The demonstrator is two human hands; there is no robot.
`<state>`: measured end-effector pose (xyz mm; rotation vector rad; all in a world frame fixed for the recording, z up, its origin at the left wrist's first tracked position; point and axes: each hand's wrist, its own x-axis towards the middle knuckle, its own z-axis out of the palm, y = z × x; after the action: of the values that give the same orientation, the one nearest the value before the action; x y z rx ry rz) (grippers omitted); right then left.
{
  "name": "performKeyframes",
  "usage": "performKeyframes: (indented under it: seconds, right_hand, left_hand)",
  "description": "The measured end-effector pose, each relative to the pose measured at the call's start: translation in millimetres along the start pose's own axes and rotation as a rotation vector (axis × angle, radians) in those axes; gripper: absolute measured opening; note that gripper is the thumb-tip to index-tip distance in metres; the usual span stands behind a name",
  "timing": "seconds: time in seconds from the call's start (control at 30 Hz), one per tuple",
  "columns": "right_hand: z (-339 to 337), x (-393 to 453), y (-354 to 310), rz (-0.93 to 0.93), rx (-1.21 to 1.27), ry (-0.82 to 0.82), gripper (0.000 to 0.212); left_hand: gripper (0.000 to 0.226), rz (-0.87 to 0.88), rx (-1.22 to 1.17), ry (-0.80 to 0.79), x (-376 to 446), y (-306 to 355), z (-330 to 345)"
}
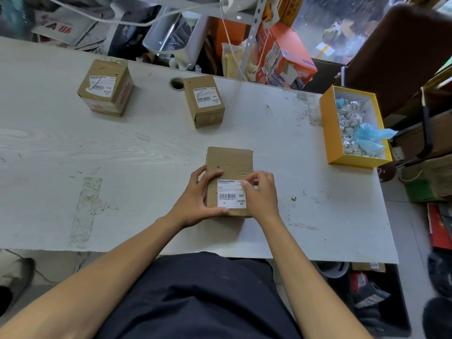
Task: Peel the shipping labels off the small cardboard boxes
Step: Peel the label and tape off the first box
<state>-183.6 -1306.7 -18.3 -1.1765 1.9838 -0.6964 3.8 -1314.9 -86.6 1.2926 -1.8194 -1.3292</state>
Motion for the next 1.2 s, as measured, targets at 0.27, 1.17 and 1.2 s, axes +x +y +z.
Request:
performKeyframes:
  seconds: [0.27,1.17,1.2]
  right_hand:
    - [11.4,-19.7,25.6,-0.104,0.112,0.093,0.033]
    - [14.5,-5.9,15.9,-0.081,0.172,0.086,0.008]
    - [14.1,-5.8,15.3,-0.083,0.167,0.083,0.01]
  left_hand:
    - [0.094,-0.004,-0.006,0.002,-1.7,0.5,0.8]
    - [0.095,-0.046,-0.06,0.024,-7.6,4.7,4.0]
    - [0.095,-0.045,-0.055,0.024,-7.4,4.2,3.9]
